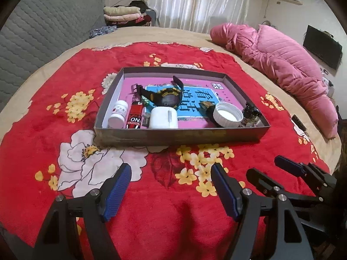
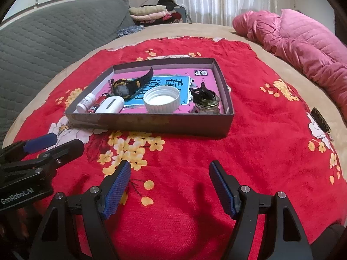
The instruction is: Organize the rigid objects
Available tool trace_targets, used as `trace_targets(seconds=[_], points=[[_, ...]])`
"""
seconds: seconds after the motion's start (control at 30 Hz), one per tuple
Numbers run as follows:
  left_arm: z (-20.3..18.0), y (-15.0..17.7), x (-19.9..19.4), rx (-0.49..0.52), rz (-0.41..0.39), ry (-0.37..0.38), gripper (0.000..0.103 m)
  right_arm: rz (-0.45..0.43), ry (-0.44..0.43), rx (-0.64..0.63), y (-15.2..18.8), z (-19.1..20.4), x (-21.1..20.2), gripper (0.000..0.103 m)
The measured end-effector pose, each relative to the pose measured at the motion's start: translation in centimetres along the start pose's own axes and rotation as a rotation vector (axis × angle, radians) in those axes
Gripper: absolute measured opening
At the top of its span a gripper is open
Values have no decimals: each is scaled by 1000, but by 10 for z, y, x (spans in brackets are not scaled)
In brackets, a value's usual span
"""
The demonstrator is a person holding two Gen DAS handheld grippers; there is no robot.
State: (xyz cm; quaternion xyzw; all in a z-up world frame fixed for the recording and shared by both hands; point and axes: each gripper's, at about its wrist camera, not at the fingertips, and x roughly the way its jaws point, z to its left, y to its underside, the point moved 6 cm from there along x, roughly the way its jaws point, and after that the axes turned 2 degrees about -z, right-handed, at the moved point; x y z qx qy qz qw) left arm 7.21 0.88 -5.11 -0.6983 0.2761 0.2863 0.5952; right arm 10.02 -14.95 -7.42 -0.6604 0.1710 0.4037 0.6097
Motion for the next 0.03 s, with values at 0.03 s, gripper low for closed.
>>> trace_targets(seconds=[0.03], points=[[1,0,1,-1,3,0,75,0,2,3,0,-1,0,76]])
